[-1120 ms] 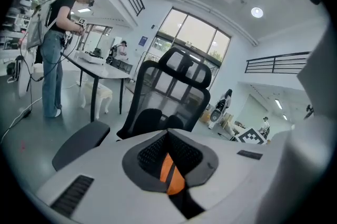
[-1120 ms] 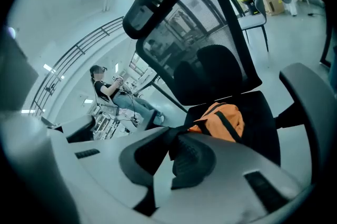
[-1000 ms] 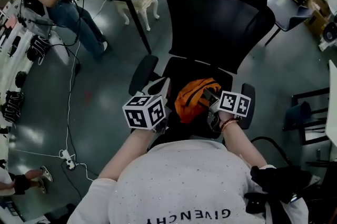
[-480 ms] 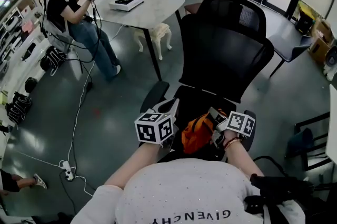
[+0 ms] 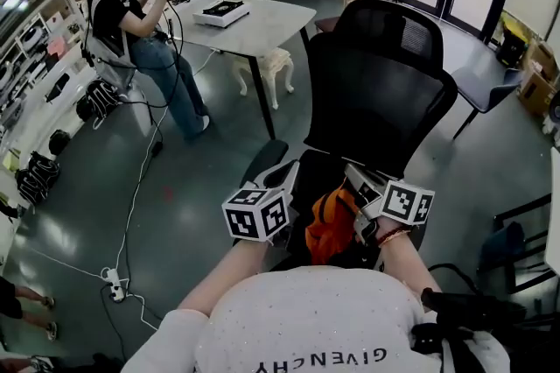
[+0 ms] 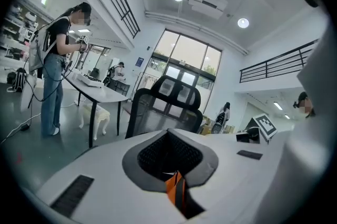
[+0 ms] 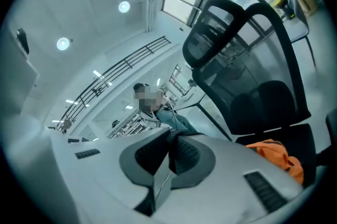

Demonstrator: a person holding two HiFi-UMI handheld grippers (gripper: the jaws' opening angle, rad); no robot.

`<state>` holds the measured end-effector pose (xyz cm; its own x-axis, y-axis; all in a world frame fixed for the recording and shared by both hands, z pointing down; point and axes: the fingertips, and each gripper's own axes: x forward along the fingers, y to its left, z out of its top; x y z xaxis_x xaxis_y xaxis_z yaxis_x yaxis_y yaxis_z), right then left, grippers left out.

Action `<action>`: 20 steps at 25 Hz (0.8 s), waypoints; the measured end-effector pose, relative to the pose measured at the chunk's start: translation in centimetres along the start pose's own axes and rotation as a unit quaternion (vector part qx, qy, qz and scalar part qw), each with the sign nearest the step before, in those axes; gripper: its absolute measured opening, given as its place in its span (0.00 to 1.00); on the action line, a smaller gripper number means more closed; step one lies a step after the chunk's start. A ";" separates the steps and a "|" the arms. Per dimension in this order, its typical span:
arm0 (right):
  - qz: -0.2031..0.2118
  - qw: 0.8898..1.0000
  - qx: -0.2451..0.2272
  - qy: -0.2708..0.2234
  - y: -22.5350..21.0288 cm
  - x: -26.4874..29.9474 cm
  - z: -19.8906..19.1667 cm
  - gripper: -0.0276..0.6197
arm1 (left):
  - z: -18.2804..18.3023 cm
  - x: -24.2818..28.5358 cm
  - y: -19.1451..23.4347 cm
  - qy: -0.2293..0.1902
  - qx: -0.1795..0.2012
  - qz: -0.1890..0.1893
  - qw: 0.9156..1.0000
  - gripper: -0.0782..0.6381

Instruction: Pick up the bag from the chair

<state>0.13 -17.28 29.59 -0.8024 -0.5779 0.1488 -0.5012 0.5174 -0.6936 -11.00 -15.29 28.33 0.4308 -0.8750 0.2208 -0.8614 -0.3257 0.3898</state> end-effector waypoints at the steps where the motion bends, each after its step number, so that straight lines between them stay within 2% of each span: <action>1: 0.009 1.000 -0.006 -0.008 0.9 -0.1 0.8 0.04 | 0.5 0.0 -0.5 -0.006 0.001 -0.010 1.000 0.12; 6: 0.054 0.995 -0.065 -0.051 5.9 -0.9 4.8 0.04 | 4.1 -0.2 -2.9 -0.029 0.030 -0.058 0.997 0.12; 9: 0.075 0.986 -0.126 -0.082 9.7 -1.7 7.0 0.04 | 7.1 -1.3 -4.4 -0.059 0.048 -0.078 0.994 0.12; 14: 0.075 0.966 -0.210 -0.130 14.6 -3.5 9.7 0.04 | 9.5 -4.3 -6.6 -0.096 0.072 -0.095 0.988 0.12; 20: 0.066 0.960 -0.234 -0.137 17.0 -4.5 9.4 0.04 | 10.1 -7.4 -6.6 -0.113 0.085 -0.089 0.986 0.12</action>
<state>-1.75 -11.78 10.52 -0.7853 -0.5996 -0.1541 -0.5439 0.7871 -0.2908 -11.24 -10.27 15.11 0.5246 -0.8498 -0.0503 -0.8187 -0.5198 0.2438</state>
